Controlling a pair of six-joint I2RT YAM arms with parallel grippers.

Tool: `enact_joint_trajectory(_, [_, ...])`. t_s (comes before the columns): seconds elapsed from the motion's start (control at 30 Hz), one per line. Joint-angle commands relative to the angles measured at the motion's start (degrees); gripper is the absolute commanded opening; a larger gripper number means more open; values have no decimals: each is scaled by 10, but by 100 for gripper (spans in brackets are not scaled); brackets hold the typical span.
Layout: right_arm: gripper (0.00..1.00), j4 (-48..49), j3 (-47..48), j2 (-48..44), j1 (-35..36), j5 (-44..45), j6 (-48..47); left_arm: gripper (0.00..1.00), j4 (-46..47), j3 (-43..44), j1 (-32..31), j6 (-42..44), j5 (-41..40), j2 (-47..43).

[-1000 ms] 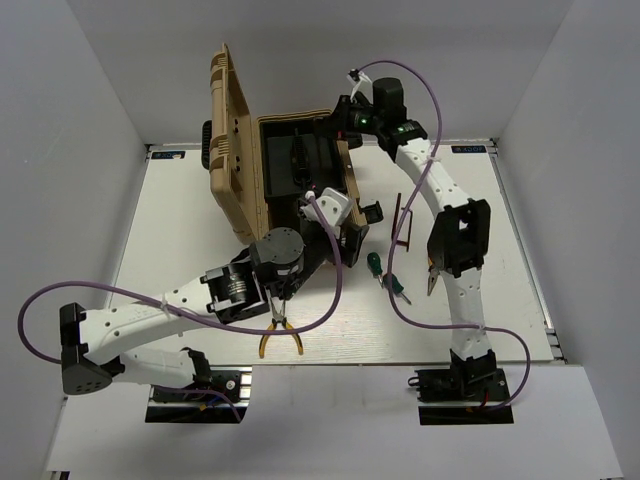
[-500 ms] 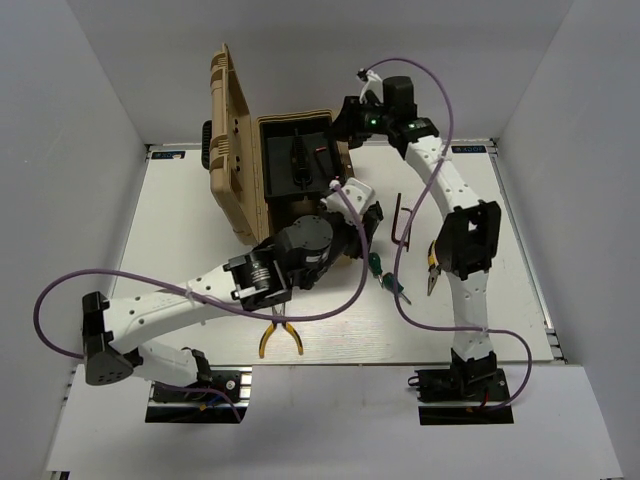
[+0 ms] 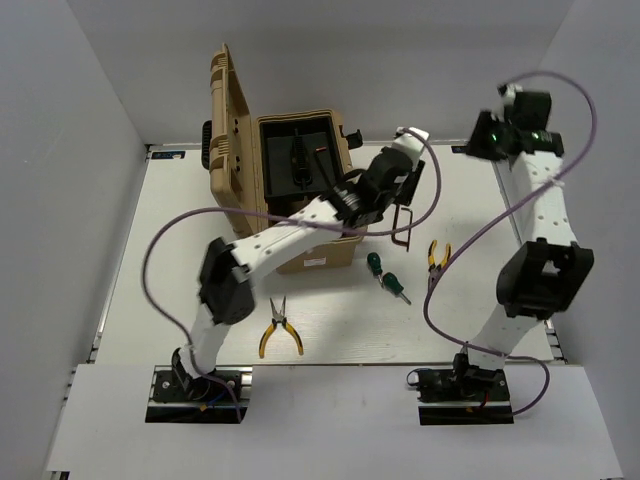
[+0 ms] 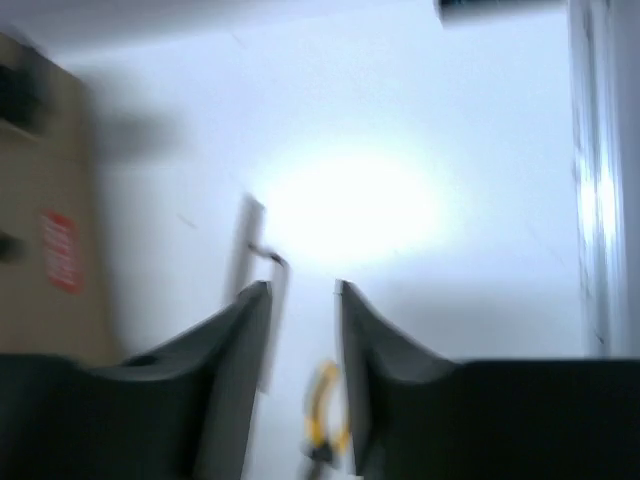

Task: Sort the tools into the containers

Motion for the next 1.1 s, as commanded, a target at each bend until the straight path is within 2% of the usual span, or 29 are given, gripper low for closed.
enact_joint_trajectory(0.0, [45,-98,-150,-67,-32,-67,-77,59,-134,207,25,-19,63,117])
enact_joint_trajectory(0.07, [45,-79,-243,-101,-43,-111,-83,66,-156,289,31,-13,79,209])
enact_joint_trajectory(0.1, [45,-42,-301,-135,-44,-112,-82,67,-149,292,36,-7,79,218])
enact_joint_trajectory(0.17, [41,-10,-384,-188,-47,-127,-73,67,-89,241,43,-14,90,212])
enact_joint_trajectory(0.23, [38,3,-409,-209,-53,-129,-66,67,-79,220,50,-14,95,228])
enact_joint_trajectory(0.37, [37,22,-474,-225,-64,-148,-45,66,-72,250,56,-14,108,270])
enact_joint_trajectory(0.57, [37,32,-491,-217,-80,-166,-38,66,-52,237,56,-20,108,287])
enact_joint_trajectory(0.73, [37,34,-498,-209,-87,-176,-37,63,-13,208,51,-26,153,280])
enact_joint_trajectory(0.83, [37,38,-498,-210,-90,-177,-38,60,-13,254,43,-19,177,299])
enact_joint_trajectory(0.9, [37,37,-499,-208,-93,-179,-38,59,-13,254,38,-19,178,304])
enact_joint_trajectory(1.07, [37,39,-505,-209,-97,-185,-36,57,-19,210,38,-30,167,304])
